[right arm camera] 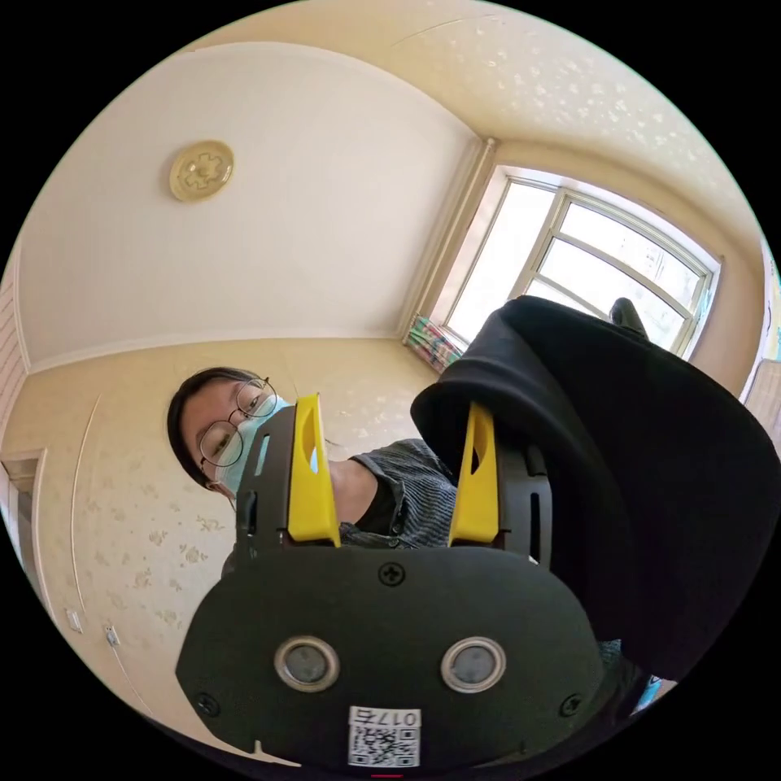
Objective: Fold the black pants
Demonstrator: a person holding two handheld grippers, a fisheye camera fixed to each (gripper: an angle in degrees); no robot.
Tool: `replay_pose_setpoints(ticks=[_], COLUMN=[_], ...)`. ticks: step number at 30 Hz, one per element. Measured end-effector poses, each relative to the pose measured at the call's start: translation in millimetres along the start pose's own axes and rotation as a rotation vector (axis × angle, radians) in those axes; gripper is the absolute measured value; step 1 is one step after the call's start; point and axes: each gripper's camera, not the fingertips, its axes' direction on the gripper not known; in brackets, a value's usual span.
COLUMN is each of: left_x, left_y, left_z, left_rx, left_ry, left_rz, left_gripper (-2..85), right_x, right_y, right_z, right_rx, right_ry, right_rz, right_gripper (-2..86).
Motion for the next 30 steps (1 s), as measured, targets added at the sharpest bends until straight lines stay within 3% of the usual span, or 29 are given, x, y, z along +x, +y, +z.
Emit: replay_pose_setpoints(ticks=[4, 7, 12, 15, 18, 22, 27, 30], left_x=[-1.8, 4.2, 13.1, 11.5, 13.1, 16.6, 6.1, -27.3], left_y=[-9.2, -25.5, -56.2, -56.4, -47.5, -42.0, -74.7, -101.4], left_z=[-10.0, -11.2, 11.6, 32.6, 50.4, 60.3, 69.7, 53.4], left_rx=[-0.05, -0.143, -0.421, -0.569, -0.661, -0.656, -0.505, -0.417], left_ry=[-0.126, -0.327, -0.771, -0.928, -0.981, -0.963, -0.861, -0.92], left_rz=[-0.058, -0.111, -0.221, -0.234, -0.212, -0.214, -0.221, -0.305], left_gripper=[4.1, 4.2, 4.1, 4.1, 4.1, 4.0, 4.1, 4.2], right_x=[3.2, 2.8, -12.9, -21.5, -23.7, -38.5, -71.0, -65.0], right_y=[-12.1, -22.7, -37.9, -35.1, -19.5, -12.6, -54.1, -89.7], right_z=[-14.6, -30.6, -40.5, -35.3, -29.5, -11.7, 9.6, -16.4], right_rx=[0.065, 0.067, 0.036, -0.016, -0.06, -0.089, -0.115, -0.085], right_ry=[0.161, 0.319, 0.575, 0.762, 0.769, 0.717, 0.828, 0.955], right_rz=[0.011, 0.018, -0.024, -0.048, -0.103, -0.195, -0.232, -0.155], right_gripper=[10.8, 5.0, 2.8, 2.4, 2.2, 2.0, 1.9, 1.8])
